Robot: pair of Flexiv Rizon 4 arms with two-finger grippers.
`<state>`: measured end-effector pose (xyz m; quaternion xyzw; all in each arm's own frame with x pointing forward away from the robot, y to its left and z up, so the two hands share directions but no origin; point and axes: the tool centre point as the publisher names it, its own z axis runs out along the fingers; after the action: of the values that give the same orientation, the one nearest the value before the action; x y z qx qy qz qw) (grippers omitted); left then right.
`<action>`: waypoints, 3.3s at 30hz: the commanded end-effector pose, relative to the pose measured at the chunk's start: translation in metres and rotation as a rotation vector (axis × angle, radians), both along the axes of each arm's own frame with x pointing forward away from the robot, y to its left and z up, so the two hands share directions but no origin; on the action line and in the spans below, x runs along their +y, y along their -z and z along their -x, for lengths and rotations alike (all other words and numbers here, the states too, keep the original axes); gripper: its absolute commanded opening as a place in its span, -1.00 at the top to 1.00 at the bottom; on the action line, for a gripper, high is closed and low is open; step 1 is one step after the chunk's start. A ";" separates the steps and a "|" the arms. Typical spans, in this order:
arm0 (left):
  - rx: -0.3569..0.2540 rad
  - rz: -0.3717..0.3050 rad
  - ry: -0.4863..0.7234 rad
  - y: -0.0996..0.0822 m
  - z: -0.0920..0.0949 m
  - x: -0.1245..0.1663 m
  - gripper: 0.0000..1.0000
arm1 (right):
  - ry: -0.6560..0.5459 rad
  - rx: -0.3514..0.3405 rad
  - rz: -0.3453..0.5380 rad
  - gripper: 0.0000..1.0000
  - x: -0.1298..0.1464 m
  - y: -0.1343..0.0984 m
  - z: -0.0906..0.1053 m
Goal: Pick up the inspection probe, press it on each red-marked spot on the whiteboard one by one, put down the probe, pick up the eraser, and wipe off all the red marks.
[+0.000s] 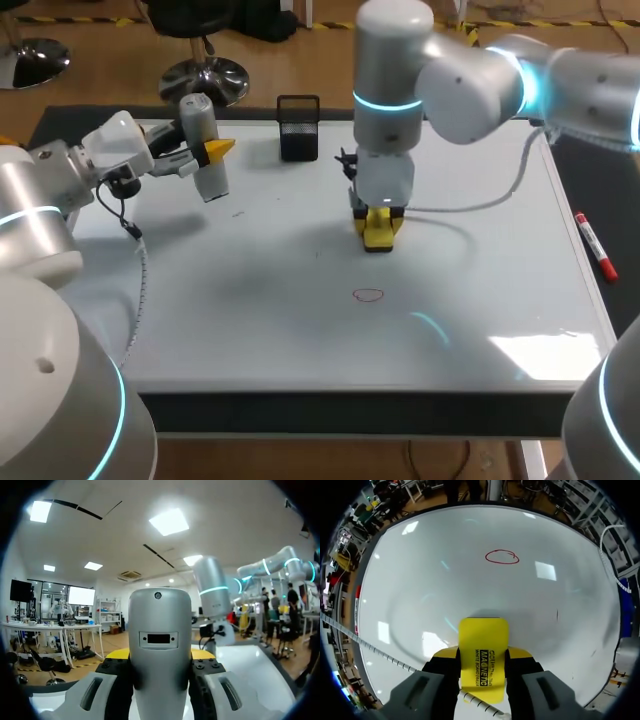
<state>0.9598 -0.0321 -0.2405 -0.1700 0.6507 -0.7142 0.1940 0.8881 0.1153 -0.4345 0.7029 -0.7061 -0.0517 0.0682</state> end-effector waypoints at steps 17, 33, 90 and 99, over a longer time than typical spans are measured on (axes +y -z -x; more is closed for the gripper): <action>-0.003 0.002 -0.004 0.000 0.000 -0.001 1.00 | 0.035 -0.005 0.025 1.00 -0.041 0.013 0.008; -0.003 0.002 -0.004 0.000 0.000 -0.001 1.00 | 0.018 -0.088 -0.006 1.00 -0.035 -0.031 -0.016; -0.003 0.002 -0.004 0.000 0.000 -0.001 1.00 | 0.333 -0.140 0.079 1.00 -0.200 -0.064 -0.165; -0.003 0.002 -0.004 0.000 0.000 -0.001 1.00 | 0.363 -0.140 0.067 1.00 -0.208 -0.063 -0.172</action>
<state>0.9600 -0.0322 -0.2407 -0.1700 0.6506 -0.7142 0.1940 1.0563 -0.0914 -0.3716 0.5630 -0.8259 0.0111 0.0302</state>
